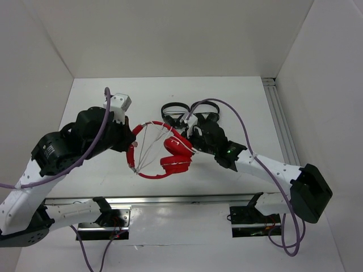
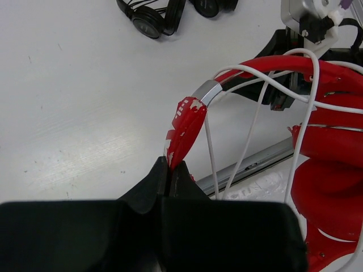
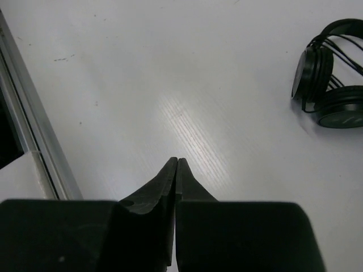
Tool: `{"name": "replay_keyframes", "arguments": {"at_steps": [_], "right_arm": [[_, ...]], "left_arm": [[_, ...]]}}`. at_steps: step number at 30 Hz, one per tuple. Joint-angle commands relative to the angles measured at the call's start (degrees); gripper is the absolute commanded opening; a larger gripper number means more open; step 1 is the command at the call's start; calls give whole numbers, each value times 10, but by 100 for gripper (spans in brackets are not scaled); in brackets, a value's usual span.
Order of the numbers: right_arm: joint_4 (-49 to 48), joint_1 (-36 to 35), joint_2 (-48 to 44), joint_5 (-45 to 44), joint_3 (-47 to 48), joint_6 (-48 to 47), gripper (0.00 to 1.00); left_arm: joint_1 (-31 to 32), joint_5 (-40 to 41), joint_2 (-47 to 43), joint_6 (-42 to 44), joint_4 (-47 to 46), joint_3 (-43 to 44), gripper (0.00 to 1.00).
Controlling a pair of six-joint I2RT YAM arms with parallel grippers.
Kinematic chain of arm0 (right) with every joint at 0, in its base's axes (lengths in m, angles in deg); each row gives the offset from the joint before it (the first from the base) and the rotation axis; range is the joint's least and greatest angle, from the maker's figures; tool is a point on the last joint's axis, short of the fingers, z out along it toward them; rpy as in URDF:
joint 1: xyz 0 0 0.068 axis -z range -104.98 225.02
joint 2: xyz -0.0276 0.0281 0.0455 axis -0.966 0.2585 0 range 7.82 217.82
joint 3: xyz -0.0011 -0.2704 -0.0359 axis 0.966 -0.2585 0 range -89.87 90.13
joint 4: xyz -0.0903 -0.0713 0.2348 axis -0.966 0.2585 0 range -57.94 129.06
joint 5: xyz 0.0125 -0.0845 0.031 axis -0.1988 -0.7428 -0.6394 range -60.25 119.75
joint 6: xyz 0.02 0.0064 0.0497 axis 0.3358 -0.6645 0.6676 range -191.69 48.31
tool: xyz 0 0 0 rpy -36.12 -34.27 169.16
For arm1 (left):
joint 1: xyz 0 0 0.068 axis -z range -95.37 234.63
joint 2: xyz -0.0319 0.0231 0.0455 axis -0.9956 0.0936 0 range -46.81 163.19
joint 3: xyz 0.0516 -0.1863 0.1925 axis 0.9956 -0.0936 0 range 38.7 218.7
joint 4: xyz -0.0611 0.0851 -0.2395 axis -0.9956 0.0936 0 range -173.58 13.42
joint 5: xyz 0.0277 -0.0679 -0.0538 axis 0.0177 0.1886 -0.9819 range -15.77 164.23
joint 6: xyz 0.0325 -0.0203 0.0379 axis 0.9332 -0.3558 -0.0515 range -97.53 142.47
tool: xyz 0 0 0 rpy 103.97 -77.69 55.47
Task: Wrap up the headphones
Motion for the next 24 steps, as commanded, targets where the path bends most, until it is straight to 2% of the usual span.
{"name": "replay_keyframes", "arguments": {"at_steps": [1, 5, 7, 9, 10, 11, 13, 14, 16, 18, 21, 24], "right_arm": [[-112, -10, -22, 26, -17, 51, 2], [-173, -15, -22, 40, -49, 81, 2], [-178, -15, -16, 40, -55, 87, 6], [-184, -15, -11, 30, -61, 87, 18], [-178, -15, -11, 20, -61, 94, 35], [-178, -15, -11, 9, -61, 94, 39], [-178, -15, -23, -35, -75, 107, 40], [-178, -15, -29, -56, -76, 112, 45], [-162, -15, -45, -122, -81, 122, 47], [-152, -1, -59, -164, -81, 138, 53], [-127, 26, -66, -190, -75, 156, 63], [-77, 56, -66, -222, -60, 180, 70]], "left_arm": [[2, 19, -2, -53, -45, 23, 0], [2, 19, -2, -69, -67, -5, 0], [2, 8, -2, -75, -74, -13, 0], [2, -4, 4, -75, -80, -18, 0], [2, -4, 4, -75, -85, -24, 0], [2, -9, 4, -75, -85, -33, 0], [2, -9, 4, -80, -90, -40, 0], [2, -16, 4, -80, -90, -40, 0], [2, -16, 4, -86, -96, -57, 0], [2, -16, -1, -94, -96, -64, 0], [2, -16, -1, -105, -96, -76, 0], [2, -16, -1, -117, -103, -88, 0]]}}
